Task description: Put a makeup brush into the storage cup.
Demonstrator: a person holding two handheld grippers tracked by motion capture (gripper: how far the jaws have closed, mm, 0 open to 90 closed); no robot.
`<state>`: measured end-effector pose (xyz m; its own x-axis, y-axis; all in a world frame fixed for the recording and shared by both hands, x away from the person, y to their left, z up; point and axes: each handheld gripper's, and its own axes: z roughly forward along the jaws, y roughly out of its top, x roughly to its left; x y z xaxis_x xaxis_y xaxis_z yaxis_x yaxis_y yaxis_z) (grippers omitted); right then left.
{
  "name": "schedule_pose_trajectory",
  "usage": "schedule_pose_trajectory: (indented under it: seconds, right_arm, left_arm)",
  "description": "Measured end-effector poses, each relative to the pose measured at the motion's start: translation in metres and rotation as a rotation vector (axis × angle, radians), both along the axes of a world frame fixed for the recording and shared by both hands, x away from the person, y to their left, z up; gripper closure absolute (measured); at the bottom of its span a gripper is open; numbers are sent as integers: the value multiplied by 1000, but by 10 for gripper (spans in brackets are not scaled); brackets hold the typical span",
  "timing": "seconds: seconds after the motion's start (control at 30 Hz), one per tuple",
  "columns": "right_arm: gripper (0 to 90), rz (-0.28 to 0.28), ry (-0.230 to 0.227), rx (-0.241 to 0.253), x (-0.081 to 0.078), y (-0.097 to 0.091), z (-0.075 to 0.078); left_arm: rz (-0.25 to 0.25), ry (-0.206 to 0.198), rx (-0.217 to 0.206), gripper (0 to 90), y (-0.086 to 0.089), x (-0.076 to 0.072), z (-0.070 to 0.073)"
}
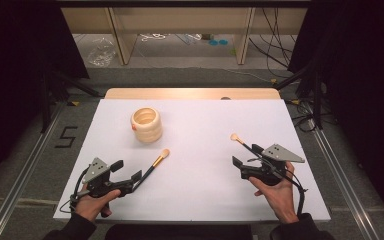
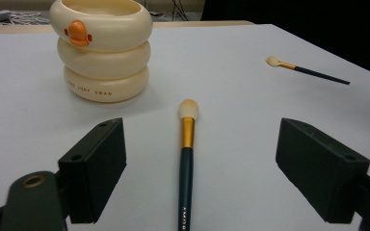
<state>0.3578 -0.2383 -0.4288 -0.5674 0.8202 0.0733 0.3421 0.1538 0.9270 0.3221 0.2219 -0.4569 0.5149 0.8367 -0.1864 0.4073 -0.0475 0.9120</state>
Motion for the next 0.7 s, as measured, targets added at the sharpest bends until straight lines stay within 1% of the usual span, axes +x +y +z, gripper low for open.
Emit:
schedule_pose_trajectory:
  seconds: [0.2,0.23,0.3,0.33,0.37,0.4,0.43,0.47,0.5,0.6,0.67,0.7]
  right_arm:
    - [170,-2,-2,-5,0,-1,0]
    - [176,4,8,-5,0,0,0]
    - [184,-2,5,-10,1,0,0]
    - [186,-1,0,1,2,0,-1]
    - [186,-1,0,1,2,0,-1]
    - [186,-1,11,-4,3,0,-1]
    - [184,-10,13,-22,4,-1,-1]
    - [185,-5,19,-23,4,-1,-1]
    - [185,-11,11,-32,5,-1,-1]
    - [184,-7,11,-35,6,-1,-1]
    - [183,-17,17,-60,8,-2,-1]
    - [187,-16,9,-68,10,-3,-1]
  left_arm:
    - [-3,4,-3,179,0,0,0]
    - [-3,4,-4,179,0,0,0]
    - [-3,5,-4,178,0,0,1]
    - [-4,4,-4,174,0,-1,1]
    - [-3,2,-4,174,0,-1,1]
    - [-4,1,-4,172,0,-1,1]
    - [-6,0,-2,171,0,0,1]
    - [-5,-1,-2,171,0,-1,1]
    - [-6,-1,-2,171,0,-1,1]
    - [-5,-2,-3,171,-1,-1,1]
    - [-5,-3,-6,171,-1,-1,1]
    - [-8,-5,-10,171,0,0,1]
